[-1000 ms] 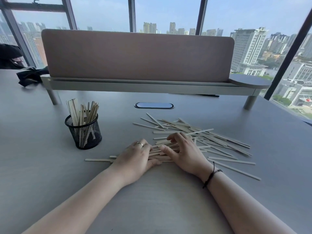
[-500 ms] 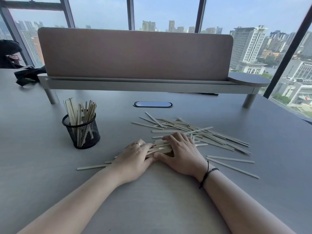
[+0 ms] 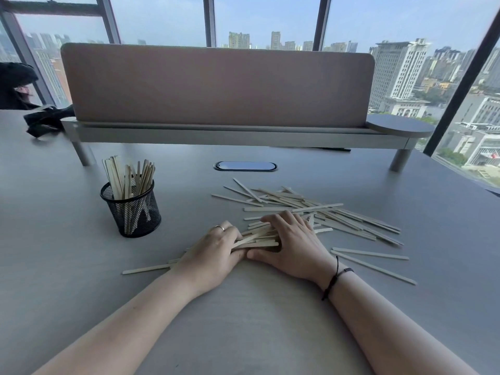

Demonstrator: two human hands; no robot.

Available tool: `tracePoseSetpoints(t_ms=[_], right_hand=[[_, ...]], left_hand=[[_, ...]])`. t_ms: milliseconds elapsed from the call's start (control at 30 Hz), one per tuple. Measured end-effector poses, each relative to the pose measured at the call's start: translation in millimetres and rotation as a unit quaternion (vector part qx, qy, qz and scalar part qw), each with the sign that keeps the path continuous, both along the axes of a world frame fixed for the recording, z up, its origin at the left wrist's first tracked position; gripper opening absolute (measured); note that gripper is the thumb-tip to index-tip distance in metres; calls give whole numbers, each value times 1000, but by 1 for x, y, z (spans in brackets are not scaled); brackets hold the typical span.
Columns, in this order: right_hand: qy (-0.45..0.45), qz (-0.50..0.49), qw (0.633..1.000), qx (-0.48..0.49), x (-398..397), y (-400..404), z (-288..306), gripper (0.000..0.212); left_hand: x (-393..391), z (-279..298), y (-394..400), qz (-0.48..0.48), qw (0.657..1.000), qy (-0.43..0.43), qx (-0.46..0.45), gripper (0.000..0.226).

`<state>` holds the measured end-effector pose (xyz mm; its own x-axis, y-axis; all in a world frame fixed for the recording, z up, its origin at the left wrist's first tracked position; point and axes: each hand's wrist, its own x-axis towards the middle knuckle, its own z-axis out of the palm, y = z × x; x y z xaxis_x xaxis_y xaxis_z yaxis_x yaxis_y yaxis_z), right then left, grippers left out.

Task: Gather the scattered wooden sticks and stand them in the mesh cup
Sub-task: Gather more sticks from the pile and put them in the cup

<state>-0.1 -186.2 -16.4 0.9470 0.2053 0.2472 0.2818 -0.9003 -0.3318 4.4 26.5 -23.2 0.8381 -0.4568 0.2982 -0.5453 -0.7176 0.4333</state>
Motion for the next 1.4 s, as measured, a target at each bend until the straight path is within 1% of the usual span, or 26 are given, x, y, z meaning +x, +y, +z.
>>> tracePoseSetpoints(t_ms=[100,267,333,467,500,567,600,667,733,767,833,900,1000,1067,1133,1167,1267,1300,1400], right_hand=[[-1,5,1000,-3,-1,-1,0,90],[-10,10,1000,-6,1,-1,-3,76],[-10,11,1000,-10,2,-1,-4,71],[3,12,1000,-4,1,-1,-4,74],[6,13,1000,-2,1,0,-3,73],[9,19,1000,-7,0,1,-2,63],[8,21,1000,-11,0,2,-2,59],[11,24,1000,-12,0,3,-3,57],[19,30,999,-2,0,4,-3,60],[23,35,999,4,0,5,-3,64],[26,48,998,23,-2,8,-3,78],[19,63,997,41,-4,11,-4,89],[11,77,995,63,-6,14,-5,91],[7,83,994,74,-5,13,-5,92],[3,96,993,75,-6,13,-5,95],[-1,103,992,73,-6,13,-5,96],[-10,117,991,65,-7,14,-4,97],[-9,118,991,63,-7,15,-3,98],[-9,115,990,77,-9,14,1,103]], left_hand=[[-1,-1,-1,-1,1000,-18,4,21],[-5,1,-1,20,998,-45,28,21],[-8,4,-2,29,997,-55,53,21],[-11,9,-4,35,988,-92,121,21],[-11,11,-5,34,984,-102,144,21],[-9,13,-9,33,971,-132,195,21],[-10,15,-12,35,966,-145,211,19],[-8,15,-15,34,958,-170,231,12],[-5,15,-15,34,954,-174,244,14],[-4,14,-16,32,951,-170,257,21],[-4,15,-17,34,944,-165,284,36],[-5,16,-20,44,942,-159,294,45],[-6,16,-24,60,938,-145,309,55],[-5,16,-26,59,936,-138,319,49],[-5,18,-27,59,937,-169,300,25],[-3,17,-28,58,941,-180,281,17],[-1,13,-30,45,944,-192,265,31],[-1,15,-31,40,944,-191,266,32],[-1,15,-30,57,944,-150,288,27]])
